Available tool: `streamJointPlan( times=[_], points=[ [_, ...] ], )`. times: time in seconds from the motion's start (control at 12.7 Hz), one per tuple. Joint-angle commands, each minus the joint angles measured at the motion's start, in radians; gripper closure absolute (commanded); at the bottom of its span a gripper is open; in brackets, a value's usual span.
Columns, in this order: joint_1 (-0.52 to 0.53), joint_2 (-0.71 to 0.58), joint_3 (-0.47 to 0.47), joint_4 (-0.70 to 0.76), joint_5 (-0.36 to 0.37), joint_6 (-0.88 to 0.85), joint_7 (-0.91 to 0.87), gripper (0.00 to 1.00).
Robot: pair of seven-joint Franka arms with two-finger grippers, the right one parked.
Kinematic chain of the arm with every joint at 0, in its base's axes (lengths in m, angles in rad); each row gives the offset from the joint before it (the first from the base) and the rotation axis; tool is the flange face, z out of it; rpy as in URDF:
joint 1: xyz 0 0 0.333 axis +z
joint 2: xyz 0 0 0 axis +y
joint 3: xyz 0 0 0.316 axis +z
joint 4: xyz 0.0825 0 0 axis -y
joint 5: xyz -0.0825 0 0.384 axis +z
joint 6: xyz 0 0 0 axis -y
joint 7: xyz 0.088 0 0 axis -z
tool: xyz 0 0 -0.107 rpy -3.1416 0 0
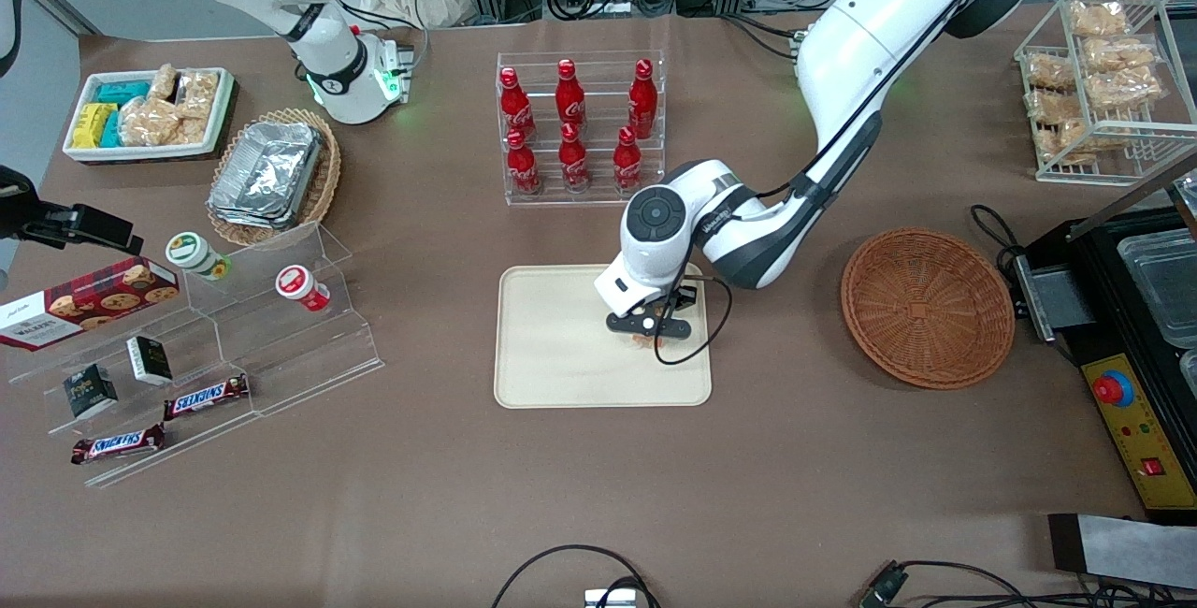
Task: Place sandwich from basket to tray
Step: 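Lower the sandwich onto the tray and open the left gripper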
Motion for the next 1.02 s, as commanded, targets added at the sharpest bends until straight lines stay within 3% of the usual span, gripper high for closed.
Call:
streamJointPlan(
  times=[0.0, 0.16, 0.32, 0.95],
  points=[
    [-0.014, 0.024, 0.004, 0.036, 0.022, 0.007, -0.011, 0.56],
    [-0.014, 0.023, 0.004, 0.036, 0.02, 0.012, -0.011, 0.23],
    [-0.005, 0.018, 0.006, 0.038, 0.017, 0.012, -0.01, 0.1],
    [0.055, -0.052, 0.004, 0.046, -0.004, -0.01, -0.02, 0.02]
  ],
)
